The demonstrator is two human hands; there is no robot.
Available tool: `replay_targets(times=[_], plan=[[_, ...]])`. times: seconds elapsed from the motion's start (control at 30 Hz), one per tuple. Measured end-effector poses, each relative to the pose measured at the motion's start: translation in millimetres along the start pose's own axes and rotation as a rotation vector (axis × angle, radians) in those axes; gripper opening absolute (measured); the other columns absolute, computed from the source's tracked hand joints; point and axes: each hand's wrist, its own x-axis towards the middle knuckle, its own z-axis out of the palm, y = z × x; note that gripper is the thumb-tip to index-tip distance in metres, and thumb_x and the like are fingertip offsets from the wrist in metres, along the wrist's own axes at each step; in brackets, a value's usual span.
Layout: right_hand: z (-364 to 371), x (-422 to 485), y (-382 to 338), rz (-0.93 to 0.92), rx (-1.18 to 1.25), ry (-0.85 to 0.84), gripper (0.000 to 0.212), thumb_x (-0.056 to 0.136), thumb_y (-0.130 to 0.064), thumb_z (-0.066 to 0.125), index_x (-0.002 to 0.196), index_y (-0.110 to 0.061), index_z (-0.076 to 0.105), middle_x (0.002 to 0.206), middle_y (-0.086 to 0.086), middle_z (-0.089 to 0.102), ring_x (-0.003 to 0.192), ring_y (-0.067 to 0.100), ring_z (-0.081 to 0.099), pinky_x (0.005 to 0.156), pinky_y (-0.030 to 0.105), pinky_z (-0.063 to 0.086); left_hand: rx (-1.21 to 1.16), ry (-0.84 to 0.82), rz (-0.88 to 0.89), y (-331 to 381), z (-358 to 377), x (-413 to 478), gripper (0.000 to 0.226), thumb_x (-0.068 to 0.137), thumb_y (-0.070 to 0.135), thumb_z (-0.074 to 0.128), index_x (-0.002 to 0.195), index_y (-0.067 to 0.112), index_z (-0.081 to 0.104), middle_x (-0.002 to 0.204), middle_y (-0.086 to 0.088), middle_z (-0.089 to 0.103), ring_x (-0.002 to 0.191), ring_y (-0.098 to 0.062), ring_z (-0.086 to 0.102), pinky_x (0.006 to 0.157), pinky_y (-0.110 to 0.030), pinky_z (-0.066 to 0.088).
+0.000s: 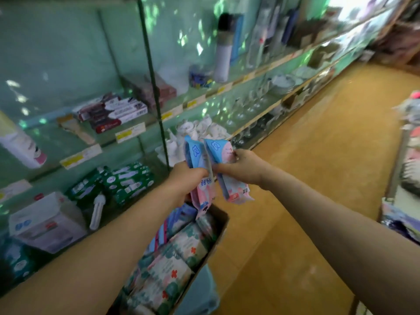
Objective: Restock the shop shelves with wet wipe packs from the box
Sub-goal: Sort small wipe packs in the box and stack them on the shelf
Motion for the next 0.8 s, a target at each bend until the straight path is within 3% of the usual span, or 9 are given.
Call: replay_targets(times=[0.1,0.27,0.4,0.5,0.63,0.8], plan=[[-43,-22,2,0.023,0.024,0.096,0.052,0.075,-0.048,0.073,0.103,-0.007,0.060,0.103,0.009,0.068,0.092,0.024,0.067,0.085,0.045,0.055,0.031,-0.097,0.082,40,31,-9,0.020,0.083,0.007,0.059,0.102,0.012,0.066,0.090,-0.010,0.071,0.080,-0.028,0.069,0.072,-0.039,0.058],[-125,-63,15,0.084,0.041,0.295,0.051,0.075,-0.047,0.072,0.101,-0.003,0.064,0.102,0.013,0.069,0.091,0.027,0.068,0.079,0.045,0.055,0.076,-0.283,0.208,103,90,-32,0.014,0.088,0.011,0.058,0.102,0.016,0.060,0.086,-0.009,0.071,0.070,-0.023,0.068,0.053,-0.028,0.055],[-193,-108,35,0.135,0.036,0.435,0.039,0.079,-0.048,0.070,0.092,-0.013,0.058,0.098,0.008,0.067,0.088,0.022,0.067,0.081,0.040,0.057,0.105,-0.425,0.304,150,149,-53,0.020,0.088,0.013,0.059,0.107,0.016,0.060,0.089,-0.011,0.071,0.078,-0.028,0.069,0.068,-0.039,0.058],[-241,-145,55,0.180,0.001,0.540,0.043,0.079,-0.052,0.070,0.093,-0.013,0.060,0.094,0.007,0.067,0.086,0.021,0.067,0.080,0.040,0.057,0.097,-0.520,0.364,183,197,-77,0.022,0.089,0.011,0.059,0.111,0.014,0.060,0.093,-0.012,0.070,0.081,-0.029,0.068,0.070,-0.040,0.057],[-301,-194,86,0.247,0.009,0.699,0.052,0.076,-0.053,0.072,0.095,-0.005,0.066,0.092,0.010,0.069,0.082,0.024,0.068,0.072,0.039,0.056,0.132,-0.668,0.456,223,263,-116,0.020,0.092,0.013,0.056,0.113,0.015,0.056,0.089,-0.008,0.068,0.077,-0.024,0.066,0.060,-0.034,0.055],[-364,-256,121,0.272,0.005,0.900,0.043,0.076,-0.051,0.072,0.074,-0.011,0.055,0.071,0.001,0.055,0.060,0.014,0.053,0.050,0.025,0.041,0.179,-0.772,0.602,271,338,-169,0.021,0.092,0.011,0.054,0.113,0.012,0.054,0.084,-0.008,0.065,0.067,-0.022,0.062,0.048,-0.030,0.051]])
